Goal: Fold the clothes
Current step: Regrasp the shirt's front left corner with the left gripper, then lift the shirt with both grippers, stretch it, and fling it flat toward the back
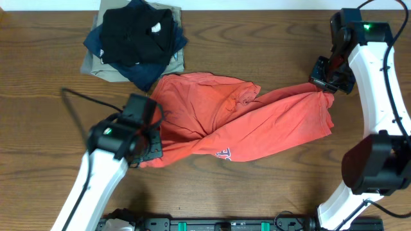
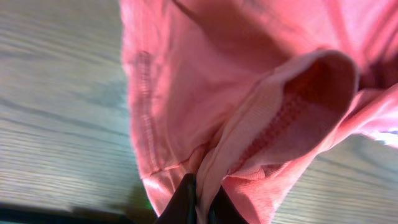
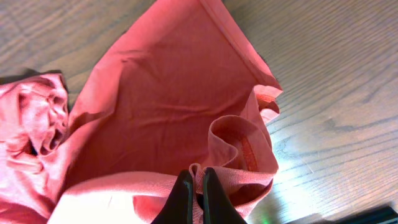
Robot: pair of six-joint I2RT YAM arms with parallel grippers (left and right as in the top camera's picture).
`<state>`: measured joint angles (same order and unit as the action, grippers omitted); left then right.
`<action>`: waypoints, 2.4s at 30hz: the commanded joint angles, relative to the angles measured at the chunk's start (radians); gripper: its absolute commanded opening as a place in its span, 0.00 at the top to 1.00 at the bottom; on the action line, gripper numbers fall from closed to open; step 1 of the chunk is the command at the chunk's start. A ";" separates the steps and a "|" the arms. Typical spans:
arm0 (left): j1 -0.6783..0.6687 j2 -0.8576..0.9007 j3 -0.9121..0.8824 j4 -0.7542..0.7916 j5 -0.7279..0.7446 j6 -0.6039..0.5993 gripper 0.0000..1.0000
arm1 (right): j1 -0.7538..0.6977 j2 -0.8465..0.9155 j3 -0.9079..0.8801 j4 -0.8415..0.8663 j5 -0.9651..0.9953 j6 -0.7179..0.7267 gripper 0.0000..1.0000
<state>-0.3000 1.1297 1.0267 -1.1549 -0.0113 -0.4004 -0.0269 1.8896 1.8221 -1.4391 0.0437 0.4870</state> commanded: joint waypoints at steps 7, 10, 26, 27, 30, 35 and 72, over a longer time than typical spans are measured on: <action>0.002 -0.255 0.279 -0.089 -0.066 -0.024 0.94 | -0.028 -0.220 0.016 -0.013 0.061 -0.021 0.99; 0.002 -0.294 0.385 -0.125 -0.071 -0.024 0.94 | -0.041 -0.302 0.016 -0.020 0.049 -0.021 0.99; 0.002 -0.303 0.908 -0.283 -0.079 -0.026 0.94 | -0.049 -0.675 0.191 -0.076 0.034 -0.084 0.99; 0.002 -0.296 0.907 -0.280 -0.079 -0.032 0.94 | -0.049 -0.674 0.209 -0.078 0.034 -0.086 0.99; 0.002 -0.243 0.907 -0.264 -0.073 -0.055 0.94 | -0.049 -0.661 0.241 -0.075 0.034 -0.093 0.99; 0.002 -0.079 0.903 -0.130 0.005 -0.075 0.94 | -0.056 -0.577 0.240 -0.018 0.025 -0.100 0.99; 0.038 0.822 1.236 0.115 0.161 0.082 0.94 | -0.528 -0.138 0.312 0.149 -0.430 -0.299 0.99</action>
<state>-0.2588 1.8435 2.3062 -0.9848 0.1272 -0.3172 -0.5800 1.7473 2.2055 -1.2991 -0.3740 0.2245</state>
